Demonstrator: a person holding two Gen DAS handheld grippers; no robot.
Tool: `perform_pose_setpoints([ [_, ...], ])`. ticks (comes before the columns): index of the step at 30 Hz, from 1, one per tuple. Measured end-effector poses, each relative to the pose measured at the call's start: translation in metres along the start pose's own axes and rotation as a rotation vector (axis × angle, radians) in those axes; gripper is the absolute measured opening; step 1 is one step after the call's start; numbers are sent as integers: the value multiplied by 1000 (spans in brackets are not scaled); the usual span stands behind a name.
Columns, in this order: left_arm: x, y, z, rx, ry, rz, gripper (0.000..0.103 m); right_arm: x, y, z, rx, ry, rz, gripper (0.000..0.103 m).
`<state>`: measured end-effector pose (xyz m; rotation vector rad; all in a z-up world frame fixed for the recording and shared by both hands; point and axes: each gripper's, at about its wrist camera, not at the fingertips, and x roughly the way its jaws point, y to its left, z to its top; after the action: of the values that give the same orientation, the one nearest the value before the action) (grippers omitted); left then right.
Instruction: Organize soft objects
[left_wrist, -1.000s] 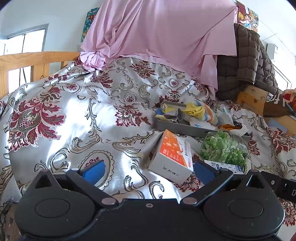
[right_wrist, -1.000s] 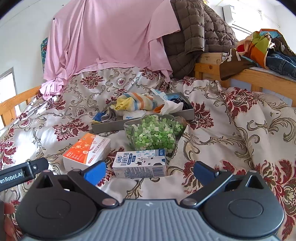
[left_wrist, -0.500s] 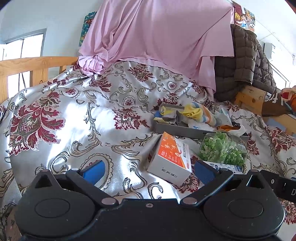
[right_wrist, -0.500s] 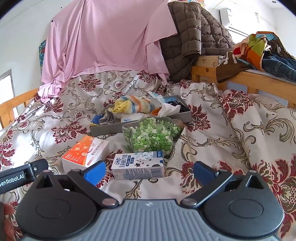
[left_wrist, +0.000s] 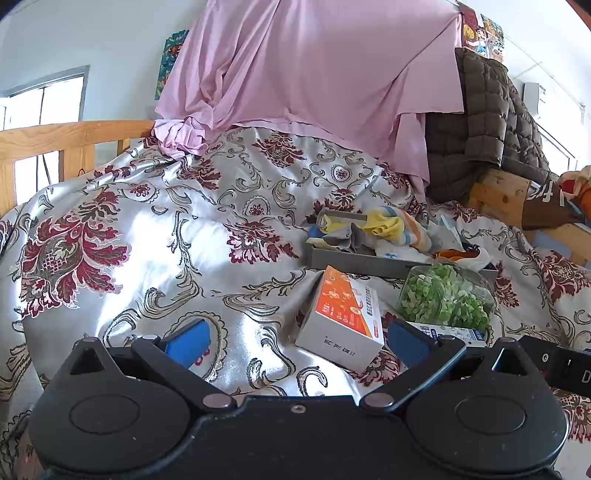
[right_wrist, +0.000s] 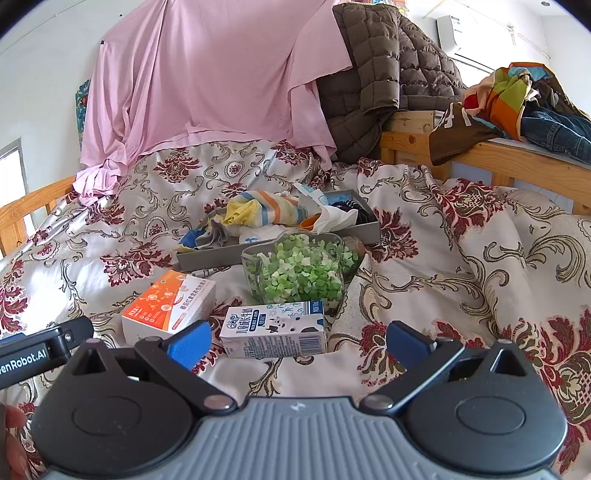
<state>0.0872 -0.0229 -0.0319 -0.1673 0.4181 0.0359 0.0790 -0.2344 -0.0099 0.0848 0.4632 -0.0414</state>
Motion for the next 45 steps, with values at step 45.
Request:
perform_pose_setpoints([
  [45, -1, -1, -2, 9, -9, 3, 102, 0, 0, 0, 1, 1, 0, 103],
])
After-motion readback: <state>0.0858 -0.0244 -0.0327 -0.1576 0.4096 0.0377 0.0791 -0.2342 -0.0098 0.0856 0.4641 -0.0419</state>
